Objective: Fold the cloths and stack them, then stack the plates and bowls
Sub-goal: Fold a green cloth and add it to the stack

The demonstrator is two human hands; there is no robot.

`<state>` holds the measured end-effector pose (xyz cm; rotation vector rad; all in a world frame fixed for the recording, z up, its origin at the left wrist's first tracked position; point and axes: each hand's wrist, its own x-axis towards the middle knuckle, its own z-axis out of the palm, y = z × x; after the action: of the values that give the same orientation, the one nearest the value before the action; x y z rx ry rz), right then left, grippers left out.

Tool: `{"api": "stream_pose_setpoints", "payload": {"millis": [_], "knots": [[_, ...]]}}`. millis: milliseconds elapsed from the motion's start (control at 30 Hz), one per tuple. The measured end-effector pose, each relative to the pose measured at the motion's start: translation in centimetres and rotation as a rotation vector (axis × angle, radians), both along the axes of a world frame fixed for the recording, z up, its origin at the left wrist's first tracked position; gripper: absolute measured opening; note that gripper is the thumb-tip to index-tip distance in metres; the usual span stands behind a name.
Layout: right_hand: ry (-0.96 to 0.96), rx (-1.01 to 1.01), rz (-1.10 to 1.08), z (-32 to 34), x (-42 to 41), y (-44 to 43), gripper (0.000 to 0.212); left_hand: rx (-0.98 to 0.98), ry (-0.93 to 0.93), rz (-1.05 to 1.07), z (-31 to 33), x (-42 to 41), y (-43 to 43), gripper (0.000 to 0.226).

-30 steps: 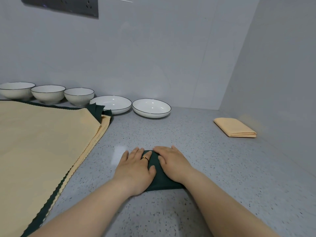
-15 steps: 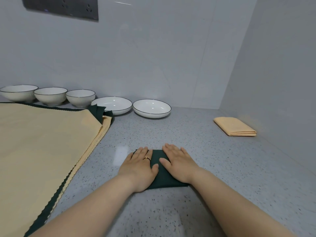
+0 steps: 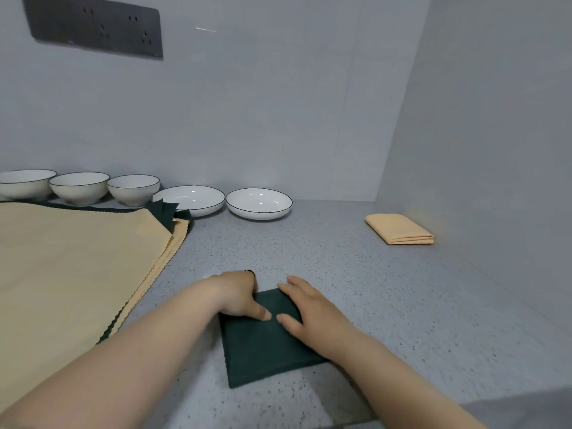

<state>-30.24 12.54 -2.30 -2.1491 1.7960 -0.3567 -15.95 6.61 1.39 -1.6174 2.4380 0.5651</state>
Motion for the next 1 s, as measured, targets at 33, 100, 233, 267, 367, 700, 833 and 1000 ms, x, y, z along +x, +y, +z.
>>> {"api": "stream_pose_setpoints", "payload": {"millis": [33, 100, 233, 267, 367, 700, 833, 1000], "knots": [[-0.042, -0.004, -0.004, 0.0, -0.1, 0.2, 0.061, 0.041, 0.001, -0.01, 0.2, -0.1, -0.2, 0.056], [-0.127, -0.003, -0.018, -0.1, -0.3, 0.5, 0.066, 0.1, -0.001, -0.024, 0.3, -0.3, -0.6, 0.05], [-0.234, 0.001, -0.034, -0.1, -0.5, 0.7, 0.073, 0.168, 0.069, -0.007, 0.1, -0.4, -0.8, 0.047], [-0.263, 0.001, -0.041, -0.1, -0.5, 0.7, 0.074, 0.188, 0.098, -0.006, 0.0, -0.3, -0.8, 0.045], [-0.383, 0.011, -0.086, 0.1, -0.7, 0.8, 0.081, 0.241, 0.22, 0.004, 0.0, 0.0, -0.6, 0.036], [-0.995, 0.309, -0.159, 2.9, -3.9, 1.0, 0.022, 0.258, 0.783, 0.075, 3.4, 0.1, -0.5, 0.033], [-1.118, 0.167, -0.244, 3.5, -6.2, 0.2, 0.014, 0.332, 1.117, 0.246, 3.4, -1.4, -1.2, 0.03], [-1.141, -0.001, -0.356, 3.7, -10.6, -1.3, 0.012, 0.514, 1.502, 0.386, 1.3, -6.2, -2.2, 0.021]]}}
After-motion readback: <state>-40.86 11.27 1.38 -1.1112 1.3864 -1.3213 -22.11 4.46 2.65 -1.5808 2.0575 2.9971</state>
